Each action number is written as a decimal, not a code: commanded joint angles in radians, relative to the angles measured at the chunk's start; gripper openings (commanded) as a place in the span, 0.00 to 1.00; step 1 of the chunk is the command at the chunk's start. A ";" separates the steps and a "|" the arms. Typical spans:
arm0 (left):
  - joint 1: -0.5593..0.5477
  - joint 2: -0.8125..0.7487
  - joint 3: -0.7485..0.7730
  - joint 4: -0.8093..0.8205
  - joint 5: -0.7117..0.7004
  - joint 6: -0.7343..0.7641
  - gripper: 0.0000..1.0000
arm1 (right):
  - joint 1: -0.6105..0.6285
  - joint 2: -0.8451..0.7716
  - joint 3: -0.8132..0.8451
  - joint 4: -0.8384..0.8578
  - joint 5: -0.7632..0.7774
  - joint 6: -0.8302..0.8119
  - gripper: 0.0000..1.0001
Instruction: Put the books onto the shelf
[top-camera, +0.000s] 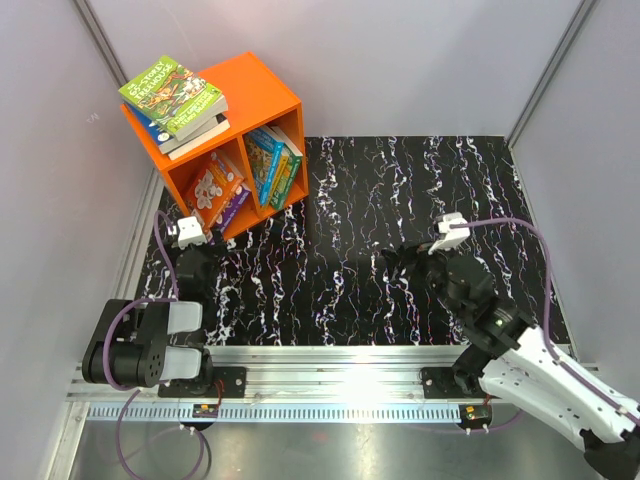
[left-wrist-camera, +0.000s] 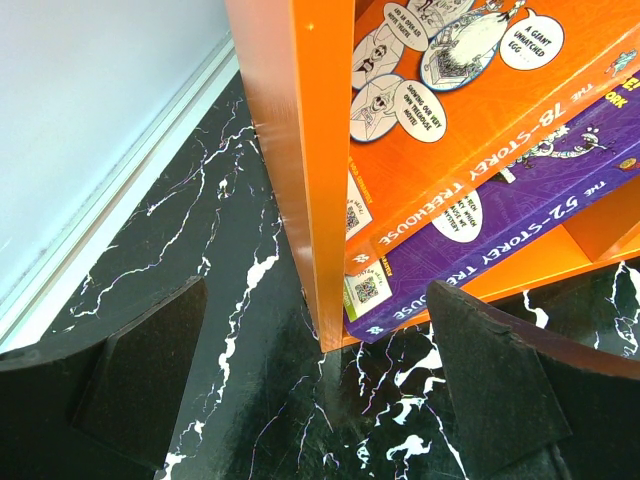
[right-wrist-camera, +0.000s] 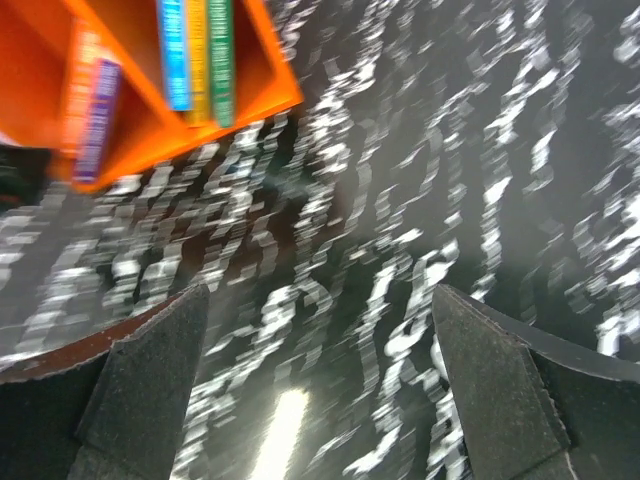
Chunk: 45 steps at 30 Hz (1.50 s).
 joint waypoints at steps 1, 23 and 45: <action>0.004 0.004 0.019 0.083 -0.017 -0.008 0.99 | -0.061 0.075 -0.058 0.352 0.055 -0.256 1.00; 0.003 0.004 0.018 0.083 -0.017 -0.009 0.99 | -0.707 0.632 -0.410 1.247 -0.077 -0.252 1.00; 0.003 0.003 0.018 0.083 -0.015 -0.009 0.99 | -0.859 0.943 -0.244 1.249 -0.327 -0.290 1.00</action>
